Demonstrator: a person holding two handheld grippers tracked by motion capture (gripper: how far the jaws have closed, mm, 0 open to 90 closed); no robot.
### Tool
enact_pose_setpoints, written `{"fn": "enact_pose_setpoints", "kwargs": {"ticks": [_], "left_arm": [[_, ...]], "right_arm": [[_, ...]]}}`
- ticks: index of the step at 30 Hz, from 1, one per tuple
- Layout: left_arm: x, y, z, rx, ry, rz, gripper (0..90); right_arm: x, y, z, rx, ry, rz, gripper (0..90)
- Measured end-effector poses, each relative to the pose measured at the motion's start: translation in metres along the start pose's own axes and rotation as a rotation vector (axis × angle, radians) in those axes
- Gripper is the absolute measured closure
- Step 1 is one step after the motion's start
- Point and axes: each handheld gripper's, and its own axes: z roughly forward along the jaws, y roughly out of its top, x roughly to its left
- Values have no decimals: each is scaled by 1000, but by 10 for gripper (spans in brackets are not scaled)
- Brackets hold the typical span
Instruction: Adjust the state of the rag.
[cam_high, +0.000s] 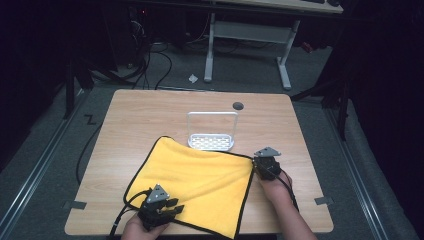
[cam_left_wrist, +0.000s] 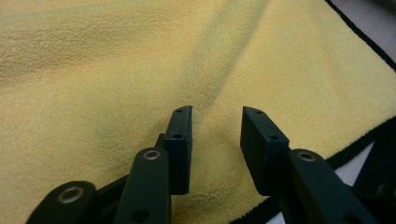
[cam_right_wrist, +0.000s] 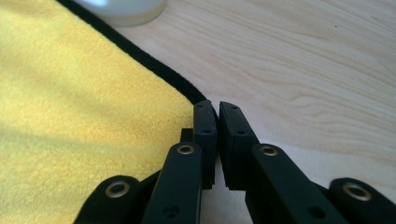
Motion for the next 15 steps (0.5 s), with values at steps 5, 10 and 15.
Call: {"fn": "enact_pose_setpoints", "kwargs": {"ticks": [5, 10, 15], "left_arm": [[24, 18, -21, -97, 145, 75, 588], [82, 16, -18, -4, 289, -62, 667], [54, 4, -17, -7, 152, -49, 688]], "right_arm": [[17, 1, -30, -68, 56, -38, 774], [66, -26, -55, -45, 211, -152, 758], [63, -34, -54, 18, 179, -164, 745]]}}
